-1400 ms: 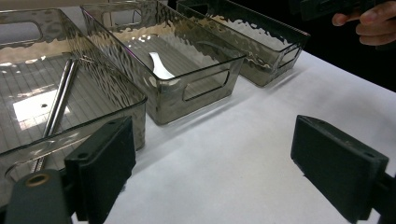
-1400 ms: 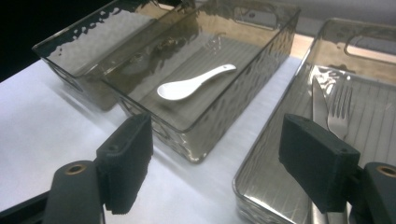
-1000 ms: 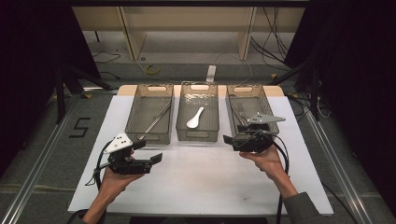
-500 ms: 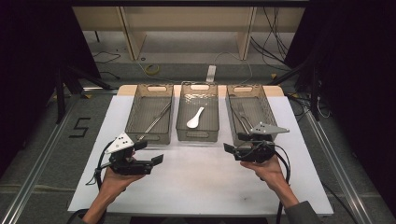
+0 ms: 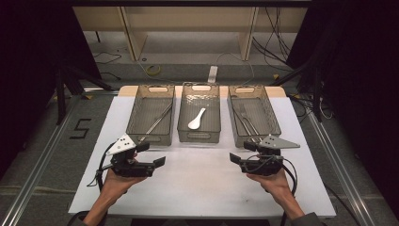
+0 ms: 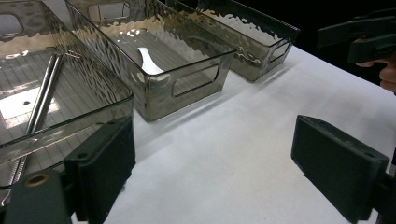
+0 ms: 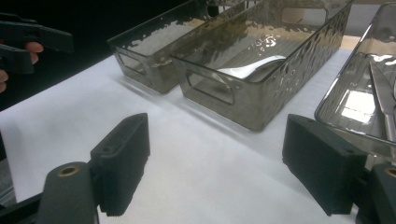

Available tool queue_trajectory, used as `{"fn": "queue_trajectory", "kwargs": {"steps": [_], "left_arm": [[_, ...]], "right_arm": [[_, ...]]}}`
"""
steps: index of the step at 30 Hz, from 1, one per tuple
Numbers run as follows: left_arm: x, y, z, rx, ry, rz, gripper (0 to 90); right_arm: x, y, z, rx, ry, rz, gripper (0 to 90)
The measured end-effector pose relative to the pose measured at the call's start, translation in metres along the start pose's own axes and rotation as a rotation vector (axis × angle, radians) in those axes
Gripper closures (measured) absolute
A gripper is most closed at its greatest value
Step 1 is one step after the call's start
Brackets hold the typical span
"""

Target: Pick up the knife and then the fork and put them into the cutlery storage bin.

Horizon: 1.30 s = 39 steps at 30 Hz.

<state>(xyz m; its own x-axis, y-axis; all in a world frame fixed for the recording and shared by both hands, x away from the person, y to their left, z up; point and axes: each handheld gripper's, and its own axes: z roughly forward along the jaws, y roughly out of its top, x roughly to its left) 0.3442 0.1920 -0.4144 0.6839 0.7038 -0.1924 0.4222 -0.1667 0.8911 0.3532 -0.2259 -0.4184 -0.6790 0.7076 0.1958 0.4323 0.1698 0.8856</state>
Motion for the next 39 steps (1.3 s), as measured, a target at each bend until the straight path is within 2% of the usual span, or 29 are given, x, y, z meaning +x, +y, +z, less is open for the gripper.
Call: {"fn": "queue_trajectory", "kwargs": {"steps": [2, 5, 26, 39], "left_arm": [[0.000, 0.000, 0.000, 0.000, -0.004, -0.003, 13.1], [0.000, 0.000, 0.000, 0.001, -0.006, -0.005, 13.1], [0.000, 0.000, 0.000, -0.001, -0.027, -0.019, 13.1], [0.000, 0.000, 0.000, 0.001, -0.027, -0.017, 13.1]], "right_arm": [[0.001, -0.003, -0.002, -0.005, 0.008, 0.010, 22.2], [0.003, -0.007, -0.005, -0.005, -0.001, -0.003, 21.5], [0.008, -0.024, -0.019, -0.003, -0.035, 0.002, 20.2], [0.009, -0.026, -0.021, 0.002, -0.044, -0.004, 19.6]]}}
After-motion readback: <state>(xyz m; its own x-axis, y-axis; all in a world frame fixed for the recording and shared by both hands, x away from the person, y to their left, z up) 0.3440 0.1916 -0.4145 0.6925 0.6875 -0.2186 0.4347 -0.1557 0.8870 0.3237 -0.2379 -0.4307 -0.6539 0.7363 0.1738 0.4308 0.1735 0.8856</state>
